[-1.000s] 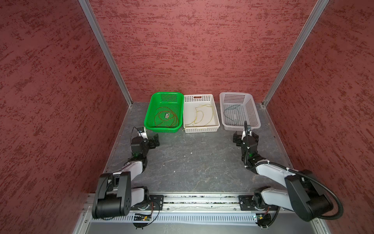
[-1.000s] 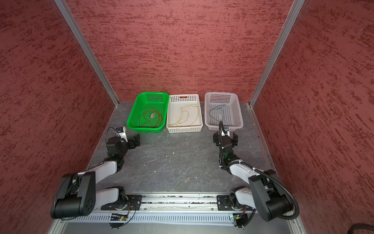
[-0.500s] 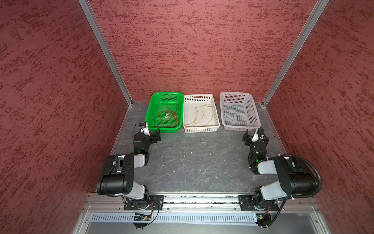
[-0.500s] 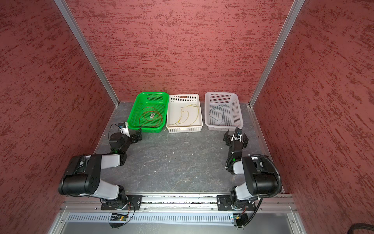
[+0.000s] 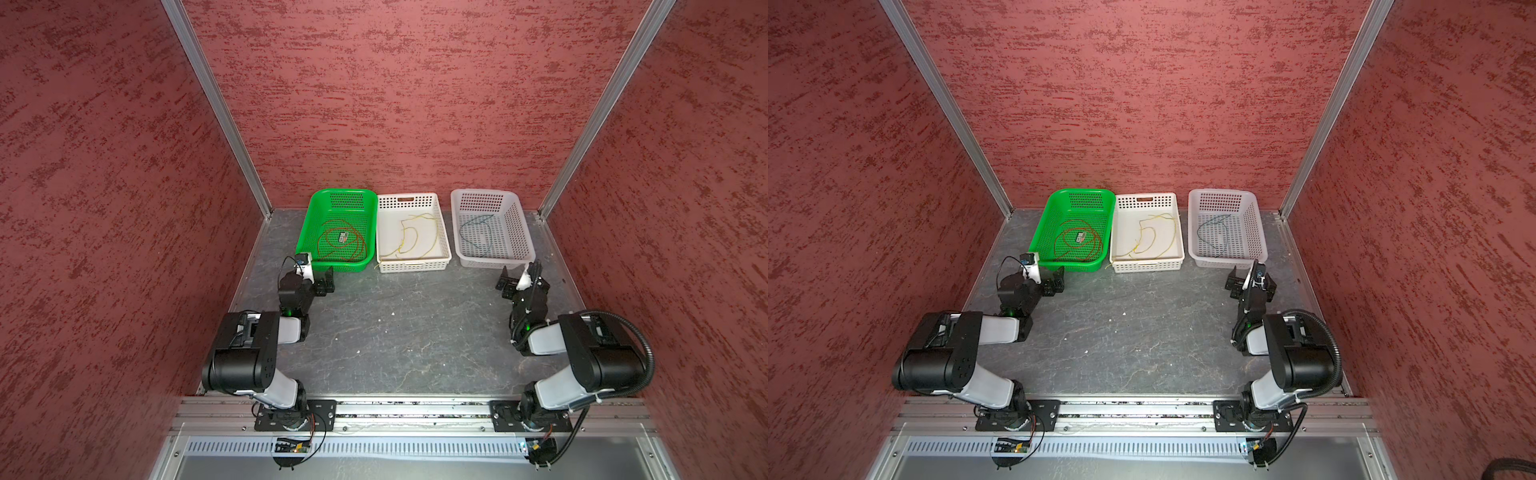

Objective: Untangle and sort cables by color
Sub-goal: Reset both arms

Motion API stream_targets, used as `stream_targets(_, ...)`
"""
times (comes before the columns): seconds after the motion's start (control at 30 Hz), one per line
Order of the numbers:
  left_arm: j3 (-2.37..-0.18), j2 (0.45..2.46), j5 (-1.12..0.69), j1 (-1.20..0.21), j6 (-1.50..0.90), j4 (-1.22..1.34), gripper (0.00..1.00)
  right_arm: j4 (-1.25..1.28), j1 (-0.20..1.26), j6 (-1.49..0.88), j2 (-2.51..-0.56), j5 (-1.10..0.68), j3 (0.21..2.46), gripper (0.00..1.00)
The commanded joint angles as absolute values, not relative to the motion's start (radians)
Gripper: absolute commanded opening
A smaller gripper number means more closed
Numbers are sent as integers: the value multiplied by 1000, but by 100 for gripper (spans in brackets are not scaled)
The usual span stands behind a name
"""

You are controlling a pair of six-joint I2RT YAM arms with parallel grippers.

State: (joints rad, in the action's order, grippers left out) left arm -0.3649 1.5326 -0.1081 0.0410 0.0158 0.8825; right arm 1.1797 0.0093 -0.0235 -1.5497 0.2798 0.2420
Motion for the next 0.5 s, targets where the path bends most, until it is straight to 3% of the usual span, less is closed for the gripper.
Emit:
stream_targets(0.0, -382, 1534, -127, 48, 19, 887, 99, 1206, 4, -28, -1551, 262, 261, 99)
stream_targets(0.47, -382, 1534, -126, 46, 20, 888, 99, 1172, -30, -41, -1544, 177, 273, 99)
